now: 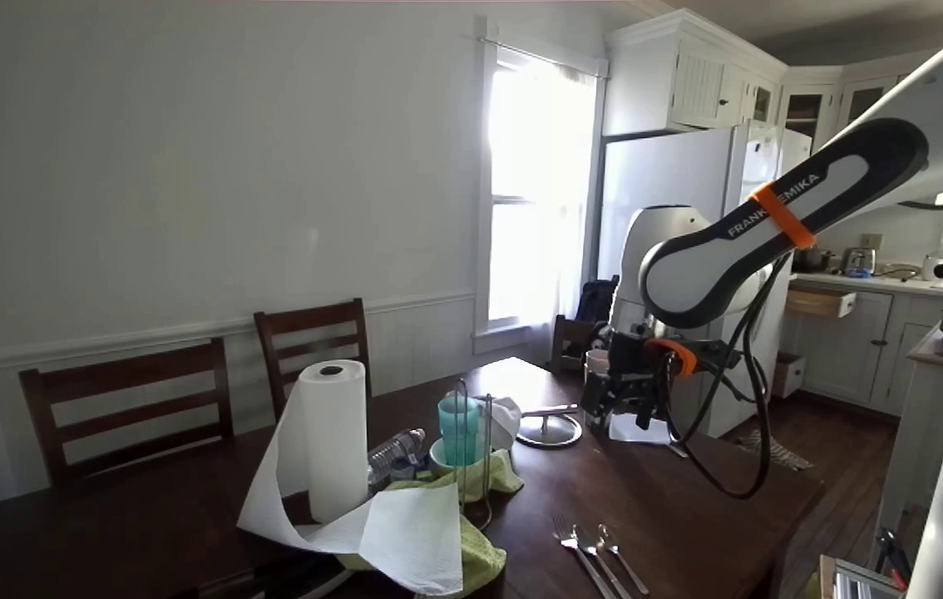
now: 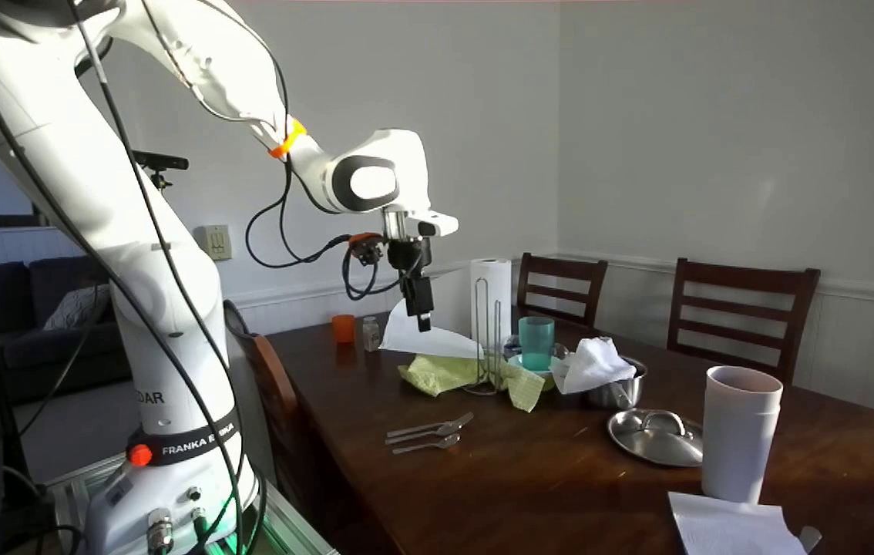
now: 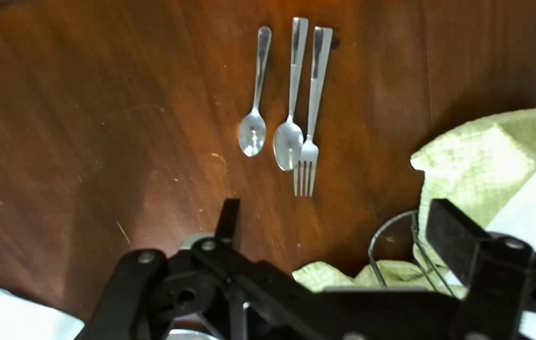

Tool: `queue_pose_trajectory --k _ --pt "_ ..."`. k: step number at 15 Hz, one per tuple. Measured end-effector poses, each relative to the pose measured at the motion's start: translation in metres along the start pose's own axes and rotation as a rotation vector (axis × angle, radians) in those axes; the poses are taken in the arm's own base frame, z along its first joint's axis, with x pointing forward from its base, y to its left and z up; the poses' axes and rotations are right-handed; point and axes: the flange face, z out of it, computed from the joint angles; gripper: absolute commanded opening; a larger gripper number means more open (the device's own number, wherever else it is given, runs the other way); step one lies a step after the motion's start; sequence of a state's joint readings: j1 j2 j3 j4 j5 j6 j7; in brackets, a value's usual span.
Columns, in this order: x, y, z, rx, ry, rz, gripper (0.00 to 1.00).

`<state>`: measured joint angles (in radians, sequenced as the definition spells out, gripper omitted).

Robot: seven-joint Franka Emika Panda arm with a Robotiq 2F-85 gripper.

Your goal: Place the teaspoon on the white napkin

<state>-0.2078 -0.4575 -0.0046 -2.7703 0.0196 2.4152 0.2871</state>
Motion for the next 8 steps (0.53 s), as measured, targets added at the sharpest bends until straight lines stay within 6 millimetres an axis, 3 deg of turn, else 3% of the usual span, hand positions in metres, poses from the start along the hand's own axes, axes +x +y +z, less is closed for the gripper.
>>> queue_pose_trajectory --k 4,8 --pt "-0.012 0.016 0.032 -0.033 -0.179 0.014 1.00" --pt "-0.014 0.021 0.057 -0.050 -0.246 0.020 1.00"
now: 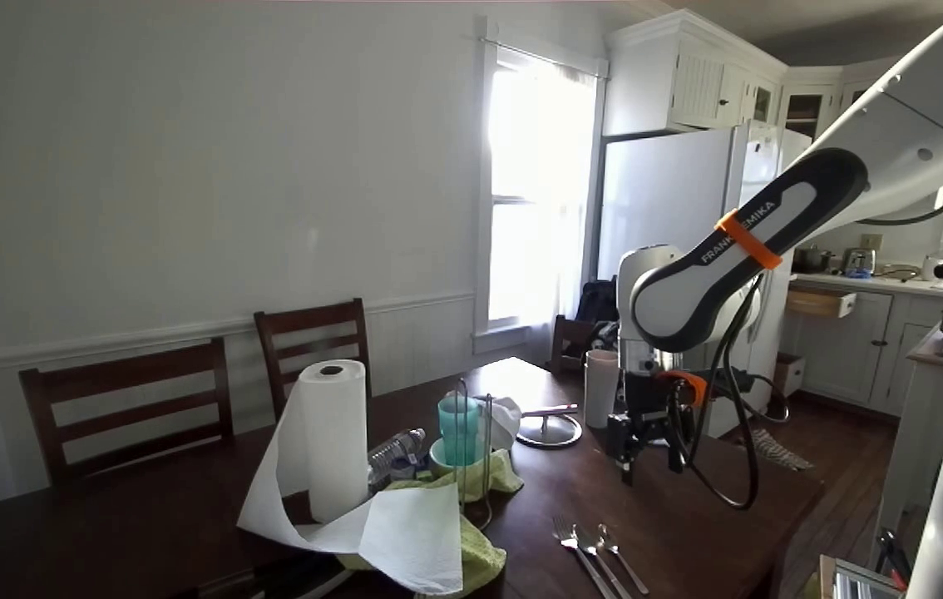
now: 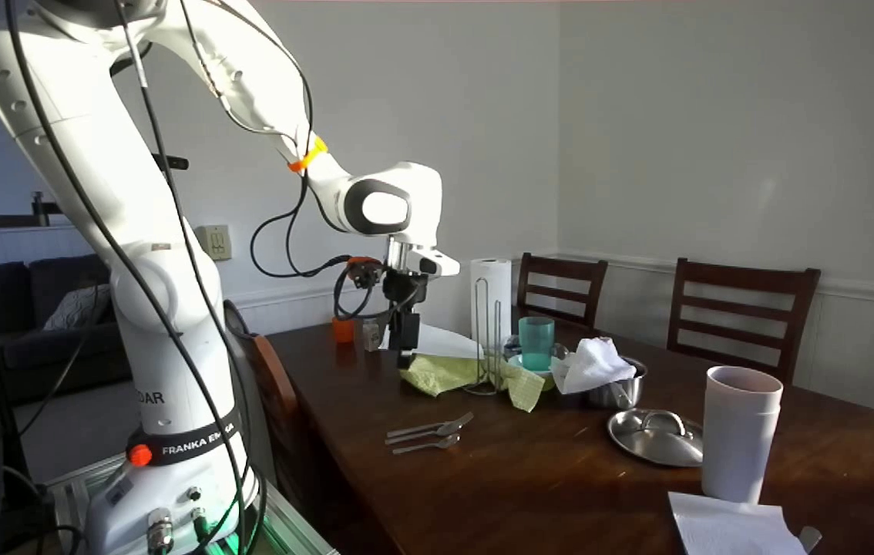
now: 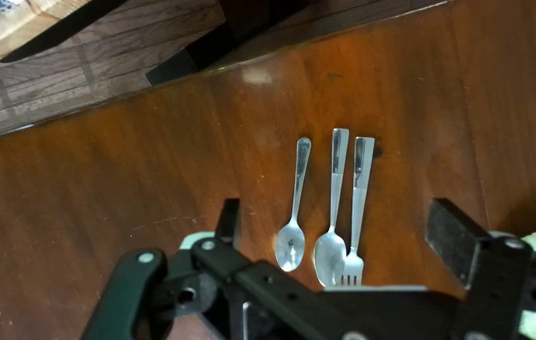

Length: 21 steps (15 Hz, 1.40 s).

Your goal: Place the teaspoon on the white napkin

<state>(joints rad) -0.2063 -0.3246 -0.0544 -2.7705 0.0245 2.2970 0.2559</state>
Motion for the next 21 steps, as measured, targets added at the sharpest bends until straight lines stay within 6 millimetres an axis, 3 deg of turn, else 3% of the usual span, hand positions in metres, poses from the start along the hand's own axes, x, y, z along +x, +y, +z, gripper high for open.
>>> queue_pose_trajectory --k 4,11,17,21 --pt "0.005 0.004 0.021 -0.009 -0.037 0.014 1.00" --pt "0.005 0.005 0.030 -0.016 -0.084 0.026 1.00" --pt "0.007 0.017 0.087 -0.061 -0.232 0.067 1.00" --pt "0.018 0.025 0.110 -0.075 -0.271 0.095 1.00"
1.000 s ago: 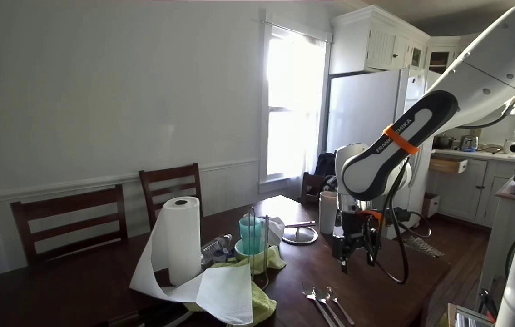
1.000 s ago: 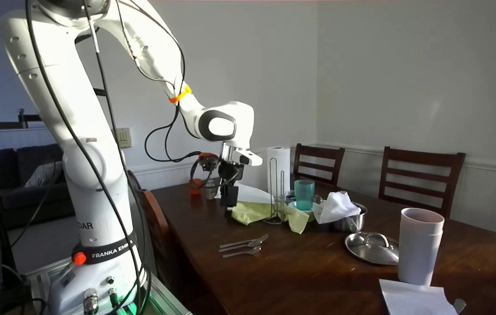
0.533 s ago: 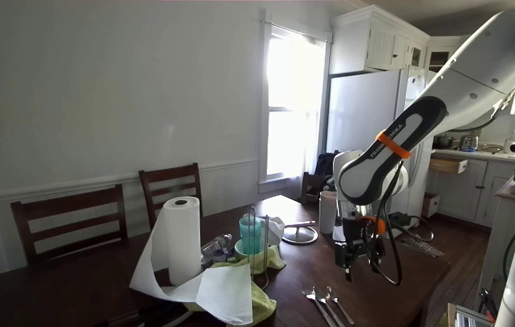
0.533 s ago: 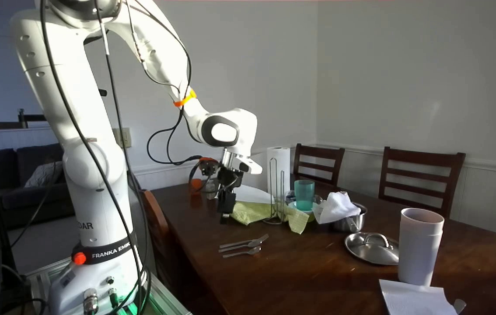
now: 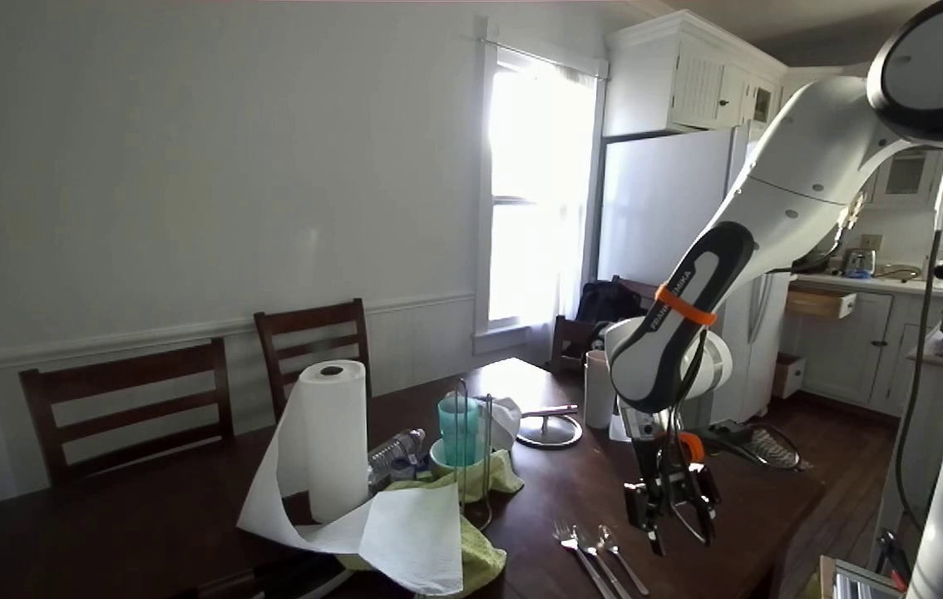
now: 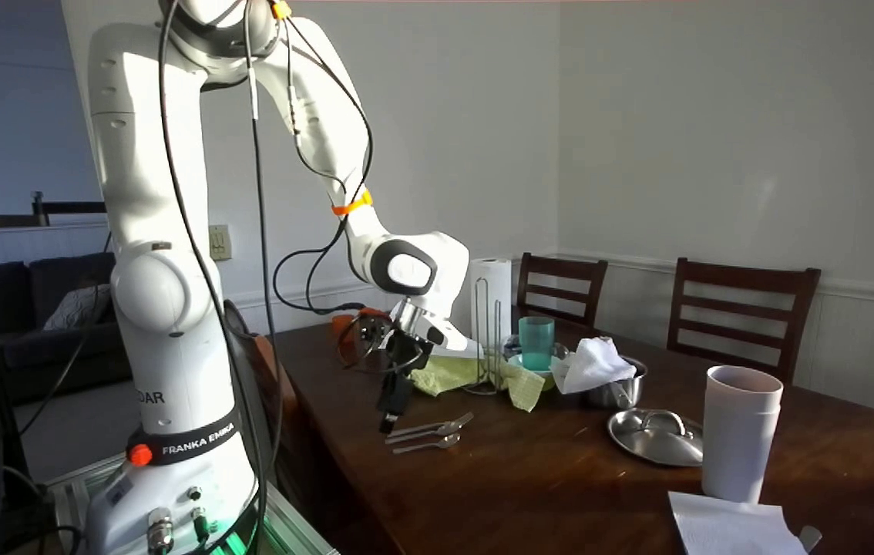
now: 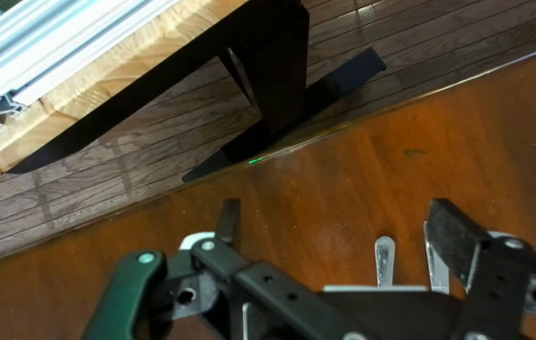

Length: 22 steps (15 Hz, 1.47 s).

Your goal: Place the teaspoon on the white napkin

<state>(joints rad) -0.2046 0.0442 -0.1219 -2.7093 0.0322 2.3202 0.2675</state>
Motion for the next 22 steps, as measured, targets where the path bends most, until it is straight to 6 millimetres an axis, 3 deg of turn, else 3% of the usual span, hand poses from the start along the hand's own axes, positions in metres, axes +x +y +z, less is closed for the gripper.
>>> queue_pose_trajectory --k 11,16,18,22 --pt "0.041 -0.004 0.022 0.061 0.017 0.106 0.99" --pt "0.052 -0.011 0.032 0.107 0.027 0.165 0.80" --pt "0.057 -0.012 0.033 0.119 0.042 0.178 0.66" --pt "0.066 -0.016 0.032 0.151 0.062 0.185 0.63"
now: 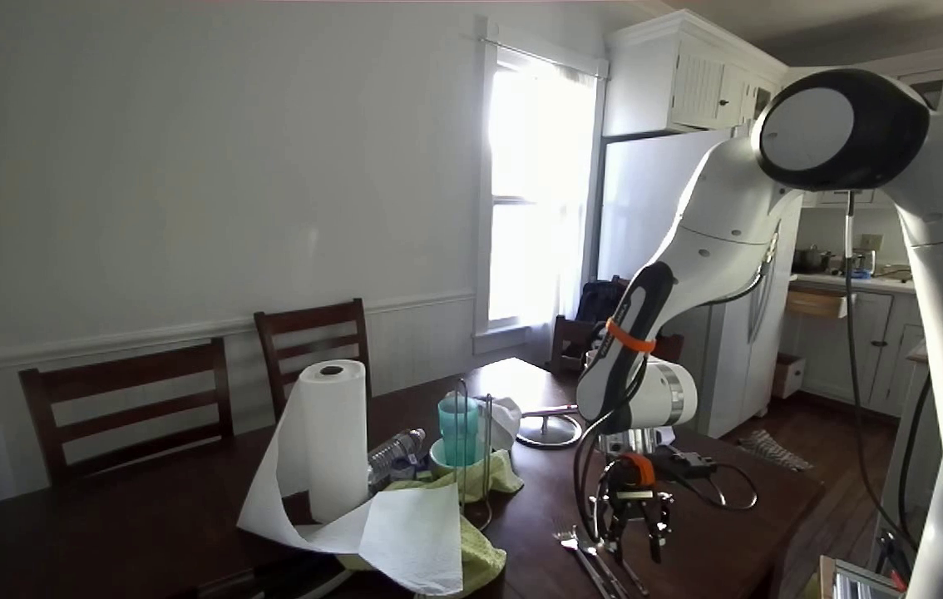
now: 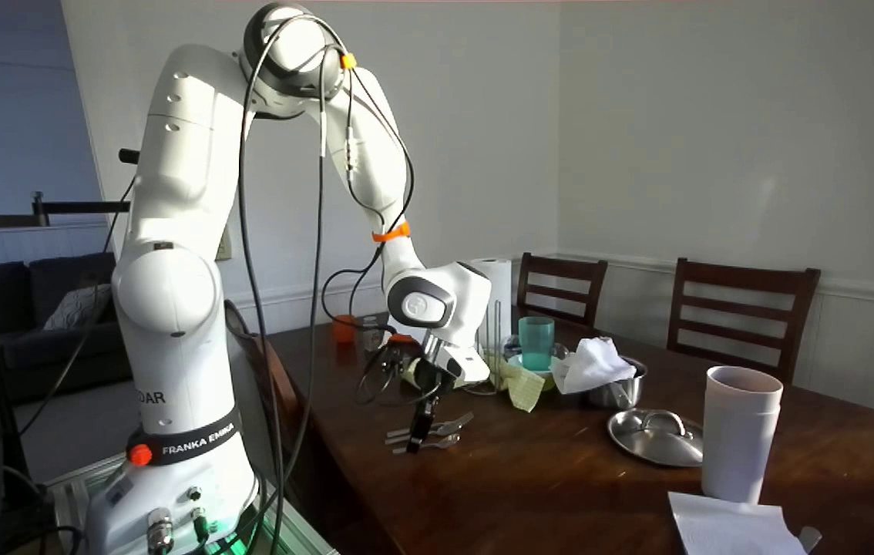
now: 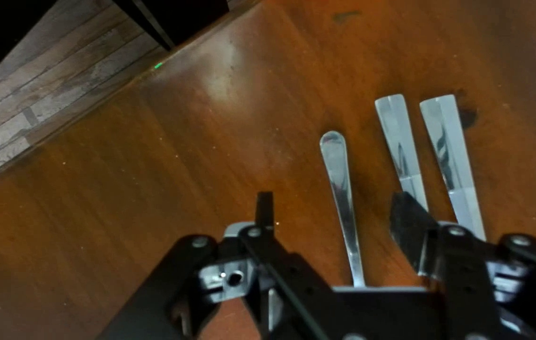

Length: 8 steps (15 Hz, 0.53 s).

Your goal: Place the teaspoon on the white napkin

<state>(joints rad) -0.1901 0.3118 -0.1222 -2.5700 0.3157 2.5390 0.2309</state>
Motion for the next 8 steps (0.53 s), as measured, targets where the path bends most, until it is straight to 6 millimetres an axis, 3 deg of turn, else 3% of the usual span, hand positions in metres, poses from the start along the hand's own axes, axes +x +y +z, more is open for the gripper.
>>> queue_pose_trajectory --k 8 --pt "0.0074 -0.0077 0.0037 0.028 0.037 -0.011 0.50"
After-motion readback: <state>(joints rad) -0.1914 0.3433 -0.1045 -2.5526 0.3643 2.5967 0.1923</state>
